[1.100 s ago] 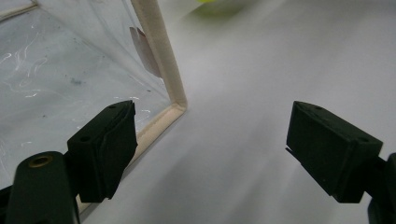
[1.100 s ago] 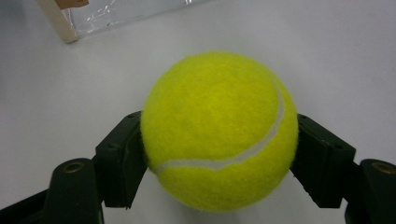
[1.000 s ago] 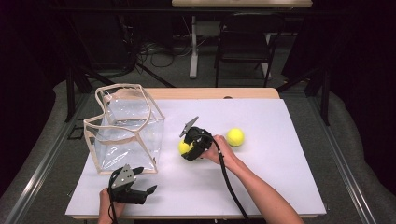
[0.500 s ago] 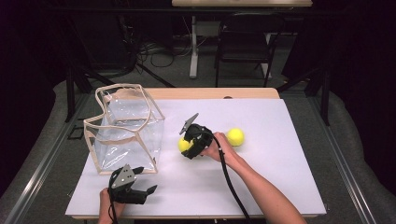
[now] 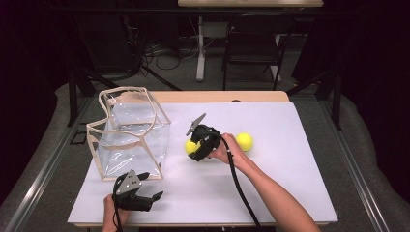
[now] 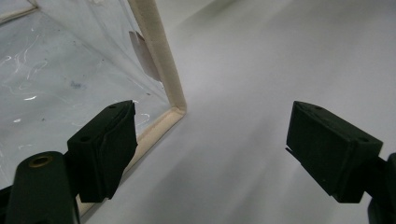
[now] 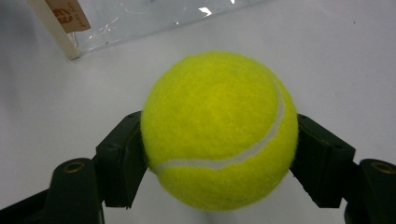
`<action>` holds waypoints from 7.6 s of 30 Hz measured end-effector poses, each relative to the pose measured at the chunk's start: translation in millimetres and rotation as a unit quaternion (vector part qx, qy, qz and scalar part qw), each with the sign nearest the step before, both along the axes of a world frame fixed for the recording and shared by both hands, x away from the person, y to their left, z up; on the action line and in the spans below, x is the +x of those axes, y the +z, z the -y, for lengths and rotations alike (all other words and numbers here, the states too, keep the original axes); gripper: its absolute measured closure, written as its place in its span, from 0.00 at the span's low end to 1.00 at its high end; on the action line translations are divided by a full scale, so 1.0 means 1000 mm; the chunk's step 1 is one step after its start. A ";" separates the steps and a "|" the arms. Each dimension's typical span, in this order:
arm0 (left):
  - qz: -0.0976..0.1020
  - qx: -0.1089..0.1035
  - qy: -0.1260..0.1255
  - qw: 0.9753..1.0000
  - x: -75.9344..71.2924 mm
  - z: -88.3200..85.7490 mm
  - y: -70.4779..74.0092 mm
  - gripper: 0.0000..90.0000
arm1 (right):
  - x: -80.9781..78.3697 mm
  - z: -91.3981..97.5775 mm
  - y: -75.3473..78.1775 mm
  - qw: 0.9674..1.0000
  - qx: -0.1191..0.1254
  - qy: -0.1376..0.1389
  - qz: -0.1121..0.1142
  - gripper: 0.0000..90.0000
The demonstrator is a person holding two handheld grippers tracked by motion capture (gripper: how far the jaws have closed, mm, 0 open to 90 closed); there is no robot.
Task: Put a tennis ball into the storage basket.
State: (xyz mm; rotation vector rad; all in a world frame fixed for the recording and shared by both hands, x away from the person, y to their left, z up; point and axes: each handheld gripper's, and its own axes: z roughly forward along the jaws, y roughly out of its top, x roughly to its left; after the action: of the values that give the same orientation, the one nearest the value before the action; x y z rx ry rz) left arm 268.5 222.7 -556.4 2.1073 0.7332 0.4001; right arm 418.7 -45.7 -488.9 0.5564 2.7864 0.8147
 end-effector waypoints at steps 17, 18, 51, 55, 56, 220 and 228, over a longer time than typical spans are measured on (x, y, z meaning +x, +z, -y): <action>0.001 -0.001 0.001 1.000 -0.001 -0.001 0.000 0.18 | 0.006 -0.004 0.010 1.000 0.002 0.005 0.000 0.30; 0.001 -0.001 0.001 1.000 -0.001 -0.001 0.000 0.18 | 0.006 -0.005 0.011 1.000 0.001 0.004 0.000 0.30; 0.008 0.002 0.000 1.000 -0.001 -0.001 0.001 0.18 | 0.018 -0.016 0.034 1.000 0.001 0.021 0.008 0.30; 0.008 0.003 0.001 1.000 -0.001 -0.001 0.001 0.18 | 0.020 -0.016 0.037 1.000 -0.002 0.023 0.009 0.30; 0.008 0.004 0.000 1.000 -0.001 -0.001 0.002 0.18 | 0.020 -0.016 0.039 1.000 -0.002 0.023 0.010 0.30; 0.016 -0.004 0.006 1.000 -0.003 -0.003 0.003 0.18 | 0.048 -0.077 0.176 0.995 0.022 0.046 0.080 0.30; 0.016 -0.002 0.003 1.000 -0.003 -0.003 0.003 0.18 | 0.048 -0.086 0.178 0.995 0.027 0.050 0.083 0.30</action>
State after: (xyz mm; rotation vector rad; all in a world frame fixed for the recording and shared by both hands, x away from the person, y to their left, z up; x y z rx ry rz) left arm 265.6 225.4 -553.5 2.0898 0.7224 0.4340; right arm 466.2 40.3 -310.9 0.3439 2.6648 0.9156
